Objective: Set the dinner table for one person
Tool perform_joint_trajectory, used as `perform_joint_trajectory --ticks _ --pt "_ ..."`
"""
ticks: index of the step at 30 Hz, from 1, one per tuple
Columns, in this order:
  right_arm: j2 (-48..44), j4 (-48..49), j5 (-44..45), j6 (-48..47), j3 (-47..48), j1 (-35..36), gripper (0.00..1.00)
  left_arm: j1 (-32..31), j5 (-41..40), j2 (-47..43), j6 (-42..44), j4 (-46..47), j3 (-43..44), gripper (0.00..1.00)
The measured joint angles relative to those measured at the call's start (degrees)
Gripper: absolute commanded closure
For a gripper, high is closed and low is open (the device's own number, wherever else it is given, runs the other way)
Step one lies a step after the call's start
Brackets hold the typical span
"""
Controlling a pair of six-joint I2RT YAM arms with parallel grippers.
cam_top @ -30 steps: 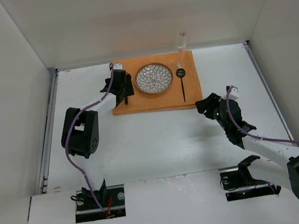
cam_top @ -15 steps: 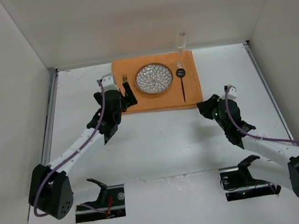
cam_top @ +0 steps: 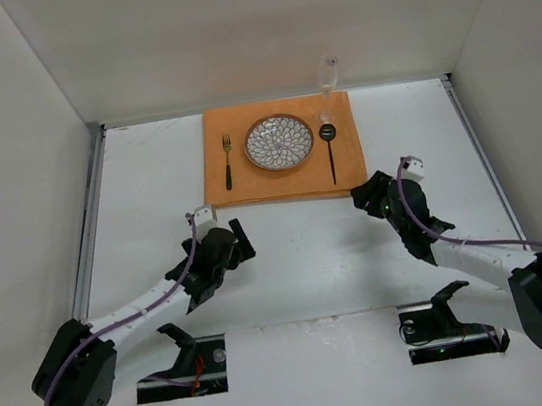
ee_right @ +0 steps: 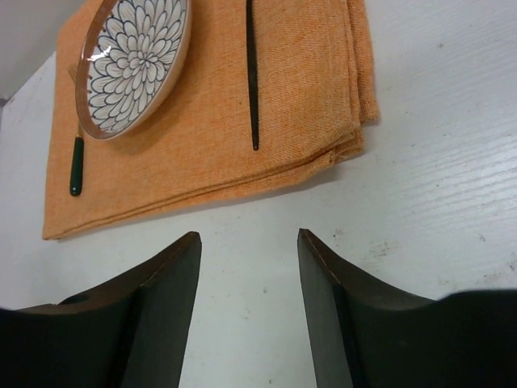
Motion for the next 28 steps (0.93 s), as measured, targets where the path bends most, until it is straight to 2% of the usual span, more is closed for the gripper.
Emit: perform_joint_trajectory --ticks 6,11,18,28 --pt "0.44 0.66 1.01 0.0 0.0 0.02 0.39 -3.15 -1.01 5.73 -5.14 0.61 -0.2 0.0" --pt "-0.94 0.83 1.27 0.02 0.0 0.02 0.38 -4.33 -2.01 6.97 -7.61 3.74 -0.22 0.0" --pt "-1.14 0.94 1.31 0.0 0.0 0.02 0.37 -4.17 -3.04 6.67 -9.27 5.31 -0.76 0.0" --pt "-1.51 0.96 1.29 0.02 0.0 0.02 0.37 -4.17 -4.33 0.31 -9.35 5.57 -1.07 0.0"
